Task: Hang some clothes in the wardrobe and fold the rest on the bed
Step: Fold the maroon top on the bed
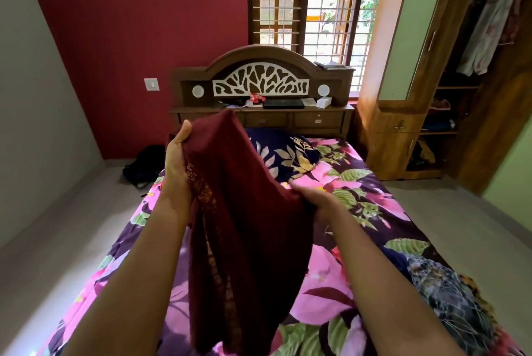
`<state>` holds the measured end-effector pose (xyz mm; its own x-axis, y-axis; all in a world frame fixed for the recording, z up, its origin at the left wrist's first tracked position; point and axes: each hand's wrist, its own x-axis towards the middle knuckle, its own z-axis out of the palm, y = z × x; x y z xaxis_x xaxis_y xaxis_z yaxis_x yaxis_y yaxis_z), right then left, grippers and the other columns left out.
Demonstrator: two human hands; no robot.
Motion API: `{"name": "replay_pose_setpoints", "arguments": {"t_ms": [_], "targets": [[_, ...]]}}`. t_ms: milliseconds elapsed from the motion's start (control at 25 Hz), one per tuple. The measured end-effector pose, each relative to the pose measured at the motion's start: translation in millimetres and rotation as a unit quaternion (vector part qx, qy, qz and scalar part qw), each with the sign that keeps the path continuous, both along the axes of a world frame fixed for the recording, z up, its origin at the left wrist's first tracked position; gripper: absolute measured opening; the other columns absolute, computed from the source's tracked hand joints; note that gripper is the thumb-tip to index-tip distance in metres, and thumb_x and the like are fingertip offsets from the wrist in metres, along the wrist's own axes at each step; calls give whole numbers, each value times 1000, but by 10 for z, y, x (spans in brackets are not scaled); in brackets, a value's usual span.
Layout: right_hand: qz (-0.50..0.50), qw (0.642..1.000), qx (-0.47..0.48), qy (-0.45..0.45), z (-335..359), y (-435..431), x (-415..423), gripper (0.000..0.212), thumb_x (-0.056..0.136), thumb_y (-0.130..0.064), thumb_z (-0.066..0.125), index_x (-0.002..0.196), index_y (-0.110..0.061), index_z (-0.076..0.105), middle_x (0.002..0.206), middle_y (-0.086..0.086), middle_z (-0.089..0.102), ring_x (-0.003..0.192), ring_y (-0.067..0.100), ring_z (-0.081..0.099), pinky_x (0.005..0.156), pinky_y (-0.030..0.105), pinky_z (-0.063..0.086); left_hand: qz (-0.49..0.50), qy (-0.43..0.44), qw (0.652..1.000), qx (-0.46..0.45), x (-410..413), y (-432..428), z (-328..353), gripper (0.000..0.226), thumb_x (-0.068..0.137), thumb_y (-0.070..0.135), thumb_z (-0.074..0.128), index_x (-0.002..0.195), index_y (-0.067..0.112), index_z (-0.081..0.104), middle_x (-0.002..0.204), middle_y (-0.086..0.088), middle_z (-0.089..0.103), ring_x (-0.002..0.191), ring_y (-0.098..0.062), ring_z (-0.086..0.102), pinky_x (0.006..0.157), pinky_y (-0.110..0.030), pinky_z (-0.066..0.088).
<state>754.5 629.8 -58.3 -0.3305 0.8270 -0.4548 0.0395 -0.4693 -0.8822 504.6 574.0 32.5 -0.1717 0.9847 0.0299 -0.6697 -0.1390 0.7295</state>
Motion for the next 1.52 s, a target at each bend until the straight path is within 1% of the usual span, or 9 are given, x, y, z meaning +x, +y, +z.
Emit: {"name": "replay_pose_setpoints", "arguments": {"t_ms": [120,280,440,640,840,1120,1360,1440,1520], "targets": [[-87,976,20,197,120,29,252,44,89,-46,57,107,-7,66,95,11,72,93,24,68,81,36,56,12,2,1000,-5,-239,-56,-190,53,86,51,49,106,4,63,102,-14,66,97,-26,66,88,-41,53],[22,997,-8,-69,118,-88,343,33,79,-33,72,98,-6,66,86,11,70,82,25,66,90,41,52,3,40,999,-28,-219,-107,-238,37,67,40,62,66,5,75,73,-11,72,68,-21,70,71,-32,54],[-154,945,130,256,312,-70,476,23,89,-21,60,74,-14,75,80,3,73,75,15,70,70,26,57,25,25,997,-73,-292,34,-425,31,75,34,62,74,6,75,76,-10,73,73,-24,69,62,-30,57],[-89,990,81,75,302,-33,579,12,87,-13,63,95,-5,67,83,10,72,77,21,68,69,31,57,-129,280,904,-296,-246,-29,-897,34,90,17,57,60,12,72,58,-7,69,53,-18,66,51,-27,55],[-264,917,114,275,343,-141,666,18,92,-12,56,86,-12,72,86,6,71,77,17,68,72,29,56,-53,165,954,-244,-240,154,-768,19,88,9,56,76,7,70,61,-7,69,51,-16,66,48,-27,56],[-413,858,90,290,213,-147,839,6,88,-14,63,93,-11,66,105,9,66,93,20,63,92,31,49,89,487,806,-324,-300,357,-1217,34,95,15,51,121,-6,55,120,-24,59,110,-37,58,93,-42,49],[-381,882,95,261,138,-212,950,27,86,-20,65,111,-9,64,109,11,68,101,27,63,95,40,47,-45,136,977,-160,-156,293,-827,23,85,-3,55,74,7,73,71,-6,72,64,-12,70,61,-23,58],[-371,893,97,235,88,-208,1025,26,87,-19,65,110,-9,63,105,11,68,98,28,63,89,40,49,-45,159,975,-146,-132,312,-744,26,89,-3,50,79,8,71,69,-5,72,63,-11,70,57,-24,57],[-343,923,87,151,-25,-136,1082,34,85,-14,67,117,-5,62,107,15,67,99,31,63,86,41,51,-4,376,901,-216,-107,295,-780,12,92,-3,51,93,-1,63,76,-15,72,69,-23,71,58,-32,56]]}}
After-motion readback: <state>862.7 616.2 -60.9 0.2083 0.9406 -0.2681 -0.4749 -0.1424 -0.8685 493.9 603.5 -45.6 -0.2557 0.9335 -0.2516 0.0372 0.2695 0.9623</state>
